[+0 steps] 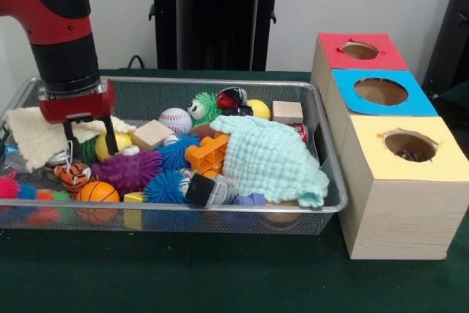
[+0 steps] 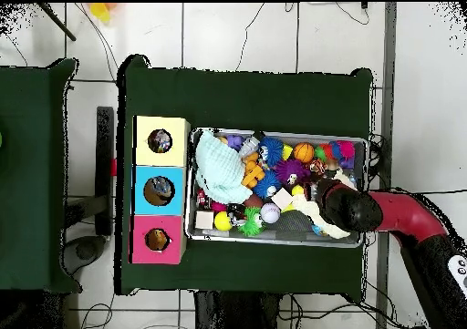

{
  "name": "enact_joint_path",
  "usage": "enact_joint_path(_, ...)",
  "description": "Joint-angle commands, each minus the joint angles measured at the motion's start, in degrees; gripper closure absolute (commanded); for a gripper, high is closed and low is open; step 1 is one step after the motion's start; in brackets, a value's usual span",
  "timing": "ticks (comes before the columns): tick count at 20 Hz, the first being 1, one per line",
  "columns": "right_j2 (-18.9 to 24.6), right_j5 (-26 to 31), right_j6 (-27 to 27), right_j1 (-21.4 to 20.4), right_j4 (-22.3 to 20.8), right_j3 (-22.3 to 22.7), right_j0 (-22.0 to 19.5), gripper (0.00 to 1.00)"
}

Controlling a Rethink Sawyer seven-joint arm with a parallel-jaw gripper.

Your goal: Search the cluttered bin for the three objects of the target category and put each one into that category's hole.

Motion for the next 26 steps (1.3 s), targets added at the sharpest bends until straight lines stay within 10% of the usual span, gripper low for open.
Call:
enact_joint_path(1,3.61,0.69,-12.59,-1.37,-0.40,-3.43,-1.42,0.00)
enact_joint_path(25,5.93,-1.51,-17.11,10.44,-3.00,-12.91,-1.71,0.00)
enact_joint_path(26,6.06,-1.50,-16.98,10.62,-3.02,-12.90,-1.84,1.00)
